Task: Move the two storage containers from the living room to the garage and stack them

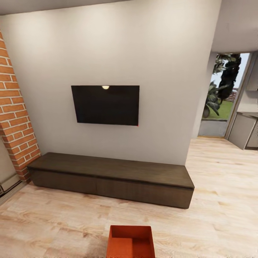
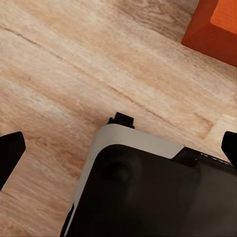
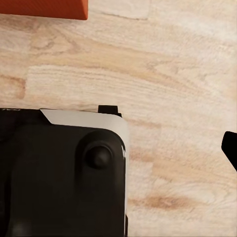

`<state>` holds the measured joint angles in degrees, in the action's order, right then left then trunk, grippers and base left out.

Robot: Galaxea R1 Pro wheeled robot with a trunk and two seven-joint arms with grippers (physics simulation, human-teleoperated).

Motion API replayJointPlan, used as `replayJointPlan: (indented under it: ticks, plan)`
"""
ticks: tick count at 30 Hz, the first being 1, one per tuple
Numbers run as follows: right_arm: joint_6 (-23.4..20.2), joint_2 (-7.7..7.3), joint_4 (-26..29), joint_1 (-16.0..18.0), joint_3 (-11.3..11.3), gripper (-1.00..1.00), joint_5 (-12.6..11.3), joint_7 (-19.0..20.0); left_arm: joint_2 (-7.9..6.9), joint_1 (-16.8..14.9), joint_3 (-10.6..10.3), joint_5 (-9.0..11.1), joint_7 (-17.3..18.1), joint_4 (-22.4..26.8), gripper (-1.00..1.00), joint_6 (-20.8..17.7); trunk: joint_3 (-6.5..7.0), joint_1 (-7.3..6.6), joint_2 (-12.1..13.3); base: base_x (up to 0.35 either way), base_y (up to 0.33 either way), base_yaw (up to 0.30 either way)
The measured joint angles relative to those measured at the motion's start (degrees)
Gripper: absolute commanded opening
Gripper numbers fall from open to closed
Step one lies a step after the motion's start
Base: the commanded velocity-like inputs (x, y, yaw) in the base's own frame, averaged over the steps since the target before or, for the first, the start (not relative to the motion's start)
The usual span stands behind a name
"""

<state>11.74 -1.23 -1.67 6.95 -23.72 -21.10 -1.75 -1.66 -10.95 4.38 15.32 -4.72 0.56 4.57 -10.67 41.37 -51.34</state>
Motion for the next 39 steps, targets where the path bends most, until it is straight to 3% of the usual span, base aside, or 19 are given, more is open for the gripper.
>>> replayJointPlan:
  ticks: [17,39]
  plan:
    - [0.10,0.06,0.00,0.00,-0.29,1.00,0.26,-0.04,0.03,0.00,-0.12,-0.04,0.00,0.00,1.00,0.00,-1.49,0.00,0.00,0.000,0.000,-0.128]
    - [0.07,-0.02,0.00,0.01,-0.50,1.00,0.33,-0.06,-0.02,0.01,-0.12,-0.03,0.00,0.02,1.00,-0.01,-3.49,0.00,0.00,0.000,0.000,0.022]
